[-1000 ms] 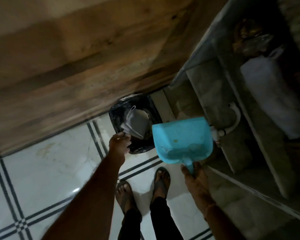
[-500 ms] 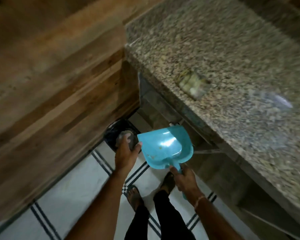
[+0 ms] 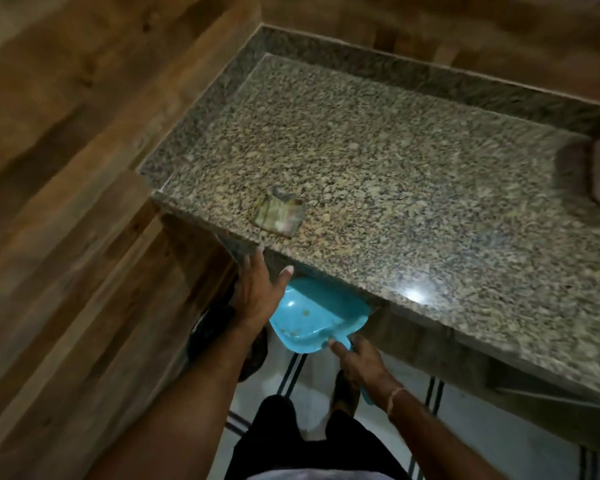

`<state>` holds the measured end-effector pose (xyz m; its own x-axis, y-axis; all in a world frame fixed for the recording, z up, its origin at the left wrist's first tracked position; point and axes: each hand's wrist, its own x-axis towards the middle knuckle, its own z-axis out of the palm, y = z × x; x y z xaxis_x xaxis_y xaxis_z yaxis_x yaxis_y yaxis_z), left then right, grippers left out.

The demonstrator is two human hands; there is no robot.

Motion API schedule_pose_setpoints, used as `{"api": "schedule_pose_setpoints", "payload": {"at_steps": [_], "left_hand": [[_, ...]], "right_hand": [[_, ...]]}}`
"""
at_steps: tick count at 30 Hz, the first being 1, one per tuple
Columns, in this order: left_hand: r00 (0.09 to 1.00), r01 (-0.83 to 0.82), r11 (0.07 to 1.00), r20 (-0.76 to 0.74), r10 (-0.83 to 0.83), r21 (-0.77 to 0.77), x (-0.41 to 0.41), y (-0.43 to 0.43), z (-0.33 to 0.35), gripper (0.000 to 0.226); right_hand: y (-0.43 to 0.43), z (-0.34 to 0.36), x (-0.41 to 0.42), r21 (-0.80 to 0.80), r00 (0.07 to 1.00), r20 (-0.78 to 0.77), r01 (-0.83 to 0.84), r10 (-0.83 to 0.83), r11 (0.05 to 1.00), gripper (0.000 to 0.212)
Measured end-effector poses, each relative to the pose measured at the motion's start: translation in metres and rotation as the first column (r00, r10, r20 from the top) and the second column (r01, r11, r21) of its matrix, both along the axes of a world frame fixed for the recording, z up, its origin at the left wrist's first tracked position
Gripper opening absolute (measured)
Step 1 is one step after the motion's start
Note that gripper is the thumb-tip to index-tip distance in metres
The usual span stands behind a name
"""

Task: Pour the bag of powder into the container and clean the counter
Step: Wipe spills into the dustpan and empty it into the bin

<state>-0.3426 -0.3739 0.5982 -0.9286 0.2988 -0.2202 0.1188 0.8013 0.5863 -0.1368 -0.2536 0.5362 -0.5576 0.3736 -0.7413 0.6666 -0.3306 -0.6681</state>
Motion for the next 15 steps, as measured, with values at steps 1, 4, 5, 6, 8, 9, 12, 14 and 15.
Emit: {"api": "schedule_pose_setpoints", "payload": {"at_steps": [1,4,5,6,8,9,12,14,15], "left_hand": [[0.997,0.044,0.997,-0.057,-0.048,-0.07,-0.01,0.006,0.001,0.082],[0.938,0.139,0.965,-0.283,-0.2,-0.22,-0.047,0.024,0.004,0.072],[0.908,0.164,0.952,-0.338,-0.249,-0.259,-0.062,0.031,0.005,0.068],[0.887,0.191,0.936,-0.357,-0.294,-0.297,-0.077,0.039,0.005,0.067],[0.873,0.258,0.902,-0.316,-0.371,-0.347,-0.1,0.05,0.004,0.069],[0.867,0.3,0.882,-0.282,-0.411,-0.363,-0.11,0.054,0.001,0.069],[0.8,0.388,0.824,-0.293,-0.523,-0.413,-0.12,0.059,-0.005,0.064],[0.757,0.441,0.809,-0.323,-0.568,-0.387,-0.114,0.06,-0.007,0.058],[0.748,0.462,0.812,-0.334,-0.573,-0.357,-0.107,0.061,-0.009,0.054]], "right_hand": [[0.002,0.002,-0.002,-0.005,1.0,-0.009,0.003,-0.003,1.0,0.029],[0.007,0.007,-0.007,-0.016,0.999,-0.034,0.039,-0.039,0.999,0.026],[0.007,0.008,-0.008,-0.008,0.998,-0.041,0.051,-0.052,0.999,0.026],[0.005,0.009,-0.009,0.01,0.997,-0.041,0.069,-0.068,0.998,0.026],[0.0,0.004,-0.008,0.056,0.994,-0.034,0.101,-0.099,0.993,0.028],[-0.002,0.001,-0.007,0.063,0.991,-0.028,0.13,-0.128,0.99,0.029],[-0.014,0.001,-0.004,0.051,0.976,-0.027,0.217,-0.216,0.975,0.026],[-0.023,0.002,-0.001,0.054,0.964,-0.012,0.266,-0.266,0.962,0.029],[-0.026,0.002,0.003,0.06,0.955,-0.001,0.297,-0.297,0.953,0.037]]}}
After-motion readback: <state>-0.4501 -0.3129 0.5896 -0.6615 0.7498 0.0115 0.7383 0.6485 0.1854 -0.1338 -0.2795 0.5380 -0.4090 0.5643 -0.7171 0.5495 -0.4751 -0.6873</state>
